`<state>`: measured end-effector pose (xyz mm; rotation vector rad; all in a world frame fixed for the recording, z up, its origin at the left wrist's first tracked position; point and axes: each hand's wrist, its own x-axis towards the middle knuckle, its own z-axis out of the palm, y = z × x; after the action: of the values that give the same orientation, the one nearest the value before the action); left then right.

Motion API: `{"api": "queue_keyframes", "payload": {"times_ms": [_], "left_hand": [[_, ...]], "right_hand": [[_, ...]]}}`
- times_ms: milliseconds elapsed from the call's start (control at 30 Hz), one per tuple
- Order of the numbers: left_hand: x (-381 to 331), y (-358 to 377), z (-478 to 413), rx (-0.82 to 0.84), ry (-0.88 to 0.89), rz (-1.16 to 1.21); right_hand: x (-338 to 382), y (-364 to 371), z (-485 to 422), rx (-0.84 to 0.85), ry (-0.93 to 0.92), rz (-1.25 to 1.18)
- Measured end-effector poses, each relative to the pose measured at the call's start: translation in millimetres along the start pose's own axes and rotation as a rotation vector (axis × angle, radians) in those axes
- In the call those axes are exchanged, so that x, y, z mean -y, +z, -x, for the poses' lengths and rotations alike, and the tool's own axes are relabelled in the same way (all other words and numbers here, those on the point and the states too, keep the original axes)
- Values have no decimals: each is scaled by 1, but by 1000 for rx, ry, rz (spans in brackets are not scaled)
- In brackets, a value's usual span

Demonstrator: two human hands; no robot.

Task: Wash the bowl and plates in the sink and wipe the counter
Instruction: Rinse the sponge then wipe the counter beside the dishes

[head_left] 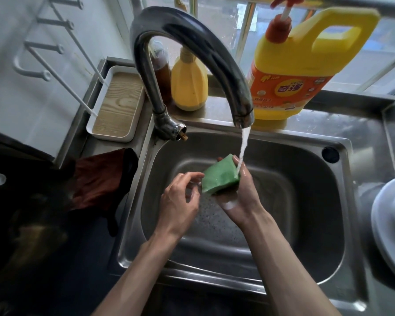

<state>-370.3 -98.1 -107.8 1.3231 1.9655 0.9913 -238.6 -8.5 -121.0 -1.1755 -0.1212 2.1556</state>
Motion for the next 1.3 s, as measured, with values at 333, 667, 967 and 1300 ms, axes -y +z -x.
{"api": "queue_keyframes", "payload": {"times_ms": [333,667,967,1300], "left_hand": [[4,-7,0,-123,-70,-36],[-3,-2,3,-62,-85,-1],[-17,-4,-10,281,-626,758],[0,-19,-15,47,-743,829]], "right_hand": [[-16,-4,-6,-226,-533,1140],[-27,-26,23,-155,-912,1620],[-31,-22,26,40,-988,1843],[-8,14,15,112,-886,1801]]}}
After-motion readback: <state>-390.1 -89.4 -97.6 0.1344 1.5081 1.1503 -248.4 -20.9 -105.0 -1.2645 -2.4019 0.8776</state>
